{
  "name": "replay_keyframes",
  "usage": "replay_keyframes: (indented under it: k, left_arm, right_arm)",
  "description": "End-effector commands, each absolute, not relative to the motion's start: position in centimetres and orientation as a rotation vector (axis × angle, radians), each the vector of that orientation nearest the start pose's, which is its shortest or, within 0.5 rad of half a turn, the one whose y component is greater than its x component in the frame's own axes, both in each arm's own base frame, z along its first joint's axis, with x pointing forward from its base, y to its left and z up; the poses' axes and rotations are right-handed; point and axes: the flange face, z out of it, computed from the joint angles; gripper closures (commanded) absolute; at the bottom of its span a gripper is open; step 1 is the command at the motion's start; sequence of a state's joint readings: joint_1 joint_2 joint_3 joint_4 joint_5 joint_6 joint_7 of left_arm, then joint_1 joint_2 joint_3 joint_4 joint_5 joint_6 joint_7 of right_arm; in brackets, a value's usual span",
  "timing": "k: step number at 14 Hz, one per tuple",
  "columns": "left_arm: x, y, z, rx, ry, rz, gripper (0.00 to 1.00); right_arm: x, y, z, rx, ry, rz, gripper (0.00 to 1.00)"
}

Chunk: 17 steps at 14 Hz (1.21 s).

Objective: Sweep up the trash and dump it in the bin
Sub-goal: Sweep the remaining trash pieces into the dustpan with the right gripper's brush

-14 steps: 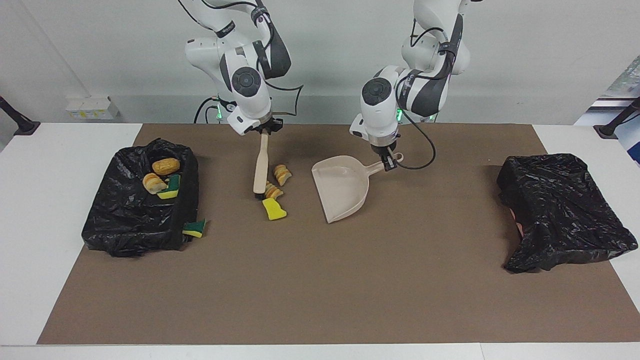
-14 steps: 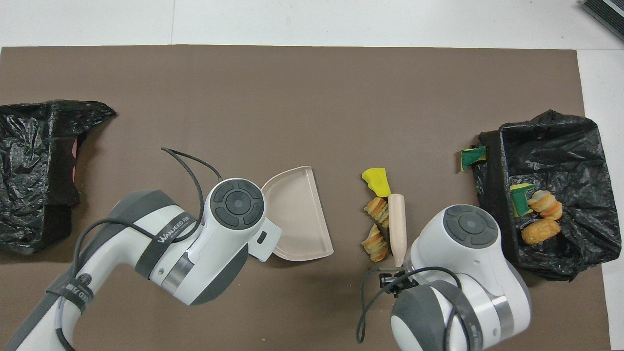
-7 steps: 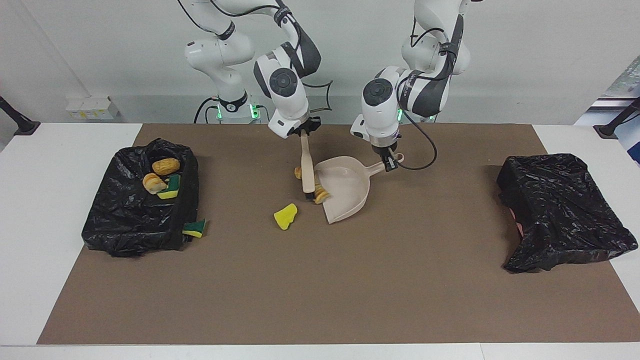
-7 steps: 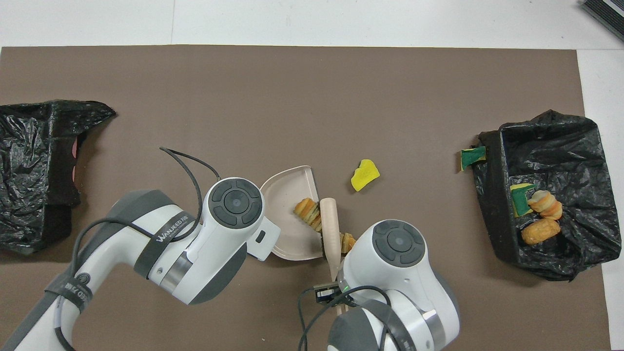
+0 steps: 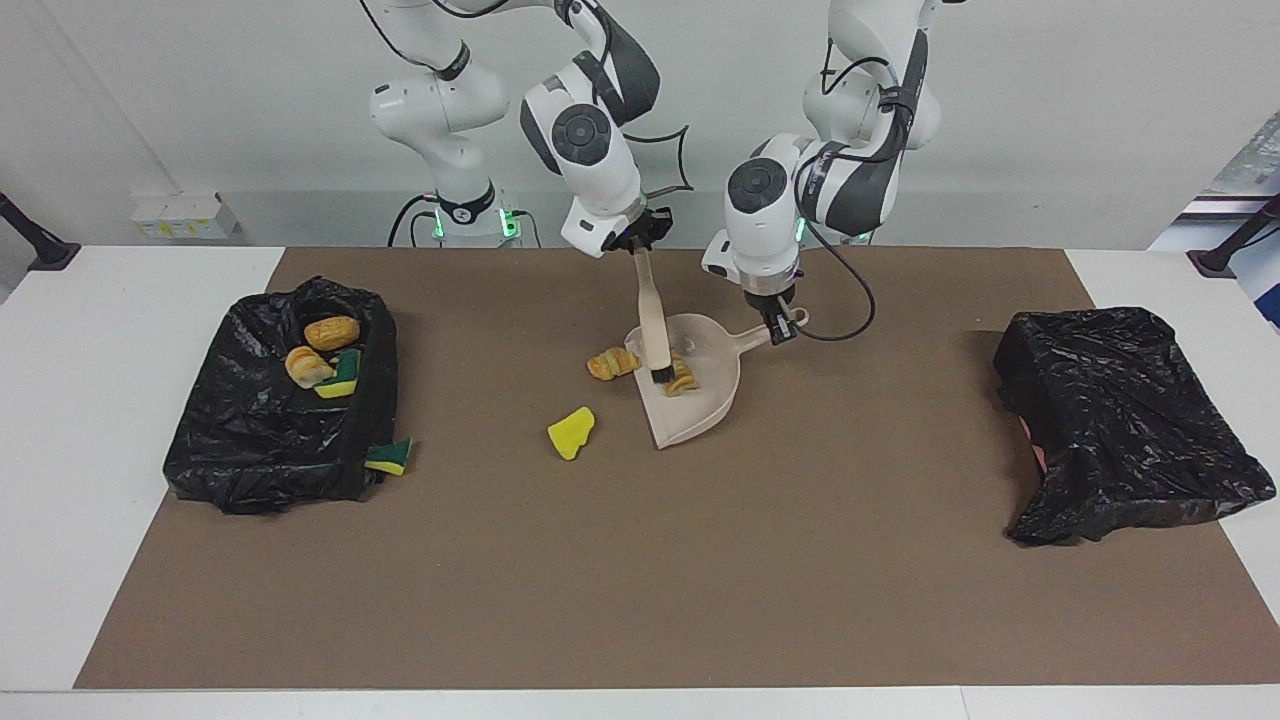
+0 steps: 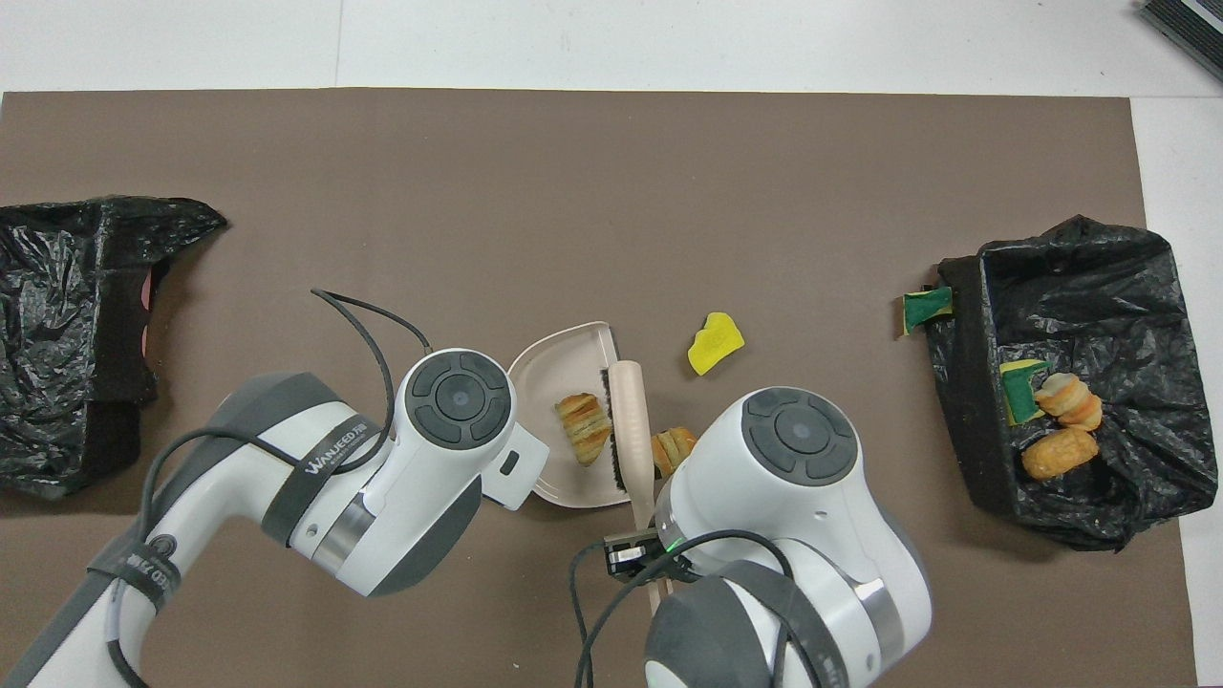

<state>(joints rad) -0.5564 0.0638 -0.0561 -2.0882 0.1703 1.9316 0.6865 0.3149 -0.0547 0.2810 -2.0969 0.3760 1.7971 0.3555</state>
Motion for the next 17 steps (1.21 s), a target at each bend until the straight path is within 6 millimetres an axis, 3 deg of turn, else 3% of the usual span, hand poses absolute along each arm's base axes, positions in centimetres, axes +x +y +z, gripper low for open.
replay_keyframes:
  k: [1, 5, 8, 9, 14, 17]
  left_arm:
    - [44.0, -28.5, 38.3, -2.297, 1.882, 0.291, 1.0]
    - [43.5, -28.0, 37.4, -2.314, 1.875, 0.264, 1.0]
    - [43.5, -26.5, 36.3, -2.353, 1.842, 0.19, 1.0]
    - [43.5, -26.5, 36.3, -2.355, 1.84, 0.189, 1.0]
    - [43.3, -26.7, 36.3, -2.355, 1.847, 0.191, 1.0]
    - [42.9, -27.0, 36.4, -2.341, 1.861, 0.202, 1.0]
  right_arm:
    - [42.0, 28.8, 42.6, -3.015, -0.148, 0.509, 1.0]
    - [45.8, 22.2, 41.3, -3.181, -0.222, 0.449, 1.0]
    - [48.2, 16.3, 40.3, -3.185, -0.274, 0.463, 1.0]
    - [48.4, 15.4, 39.3, -3.173, -0.297, 0.501, 1.0]
    - [46.4, 16.1, 34.4, -3.131, -0.344, 0.624, 1.0]
    - [42.9, 21.0, 32.8, -3.088, -0.405, 0.673, 1.0]
